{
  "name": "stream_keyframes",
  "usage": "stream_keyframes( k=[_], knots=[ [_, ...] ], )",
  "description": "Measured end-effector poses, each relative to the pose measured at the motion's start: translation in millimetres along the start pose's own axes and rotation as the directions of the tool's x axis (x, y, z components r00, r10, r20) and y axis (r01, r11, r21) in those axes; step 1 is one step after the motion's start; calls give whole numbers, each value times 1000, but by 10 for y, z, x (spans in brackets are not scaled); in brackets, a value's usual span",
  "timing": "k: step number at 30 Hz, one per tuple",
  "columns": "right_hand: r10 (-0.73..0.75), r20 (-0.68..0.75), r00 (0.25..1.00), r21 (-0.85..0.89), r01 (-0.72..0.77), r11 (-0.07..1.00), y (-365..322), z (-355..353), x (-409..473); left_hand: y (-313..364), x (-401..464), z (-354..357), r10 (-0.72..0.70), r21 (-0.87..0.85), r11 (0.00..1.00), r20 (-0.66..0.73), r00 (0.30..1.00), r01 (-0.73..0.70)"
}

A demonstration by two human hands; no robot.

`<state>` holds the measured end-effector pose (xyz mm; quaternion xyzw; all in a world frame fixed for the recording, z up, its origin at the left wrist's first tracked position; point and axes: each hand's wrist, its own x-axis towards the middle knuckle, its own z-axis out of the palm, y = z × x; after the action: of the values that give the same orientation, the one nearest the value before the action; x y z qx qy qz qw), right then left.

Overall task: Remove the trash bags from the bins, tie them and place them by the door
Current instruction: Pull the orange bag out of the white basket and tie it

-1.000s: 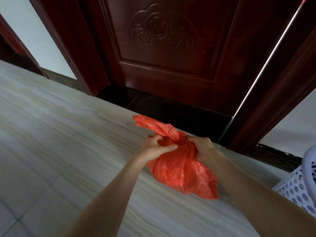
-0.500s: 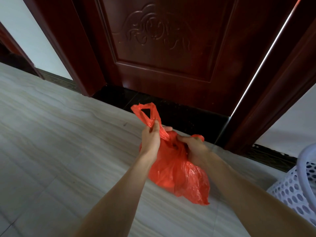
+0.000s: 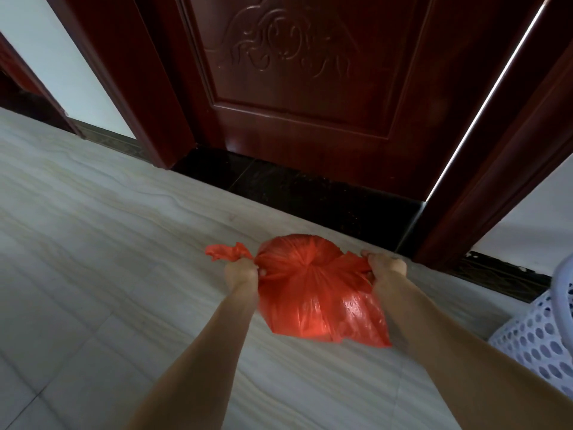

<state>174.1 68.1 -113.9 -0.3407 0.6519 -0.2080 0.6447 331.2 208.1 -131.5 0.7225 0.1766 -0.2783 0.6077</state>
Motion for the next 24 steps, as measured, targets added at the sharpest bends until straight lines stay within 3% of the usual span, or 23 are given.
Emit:
stream_keyframes(
  k=[3,5,7,10,12,13,14,15,16,17,19,21,24],
  knots=[
    [-52,77,996,-61,57,997,32,36,29,-16,8,-73,21,-14,1000,36,999,-21],
    [-112,141,984,-124,129,984,48,17,57,71,-21,-100,-28,-118,991,238,971,58],
    [-155,203,967,-91,176,980,49,-53,61,210,-49,-110,-91,-90,985,446,891,145],
    [-177,282,943,-54,199,978,95,-86,67,360,-246,-52,-112,-53,982,621,776,184],
    [-165,314,935,-54,192,980,131,-52,40,304,-321,-3,-49,32,999,664,746,37],
    [-151,325,934,-43,174,984,138,-27,25,234,-313,7,11,145,980,652,758,-139],
    [-137,335,932,-33,157,987,135,-14,9,154,-280,22,71,317,886,630,773,-340],
    [-125,345,930,-30,144,989,128,-15,-5,79,-255,40,172,476,710,598,783,-519],
    [-117,355,928,-30,136,990,118,-15,-12,32,-249,40,289,581,526,565,773,-621],
    [-111,365,924,-31,132,991,114,-24,-3,-6,-236,48,403,621,433,515,756,-654],
    [-95,382,919,-54,125,991,111,-48,-4,-12,-313,70,561,539,464,435,704,-703],
    [-67,398,915,-90,111,990,122,-65,-5,-5,-404,148,600,393,534,447,663,-748],
    [1,433,901,-140,66,988,183,-109,-11,1,-519,282,536,251,711,411,737,-657]
  ],
)
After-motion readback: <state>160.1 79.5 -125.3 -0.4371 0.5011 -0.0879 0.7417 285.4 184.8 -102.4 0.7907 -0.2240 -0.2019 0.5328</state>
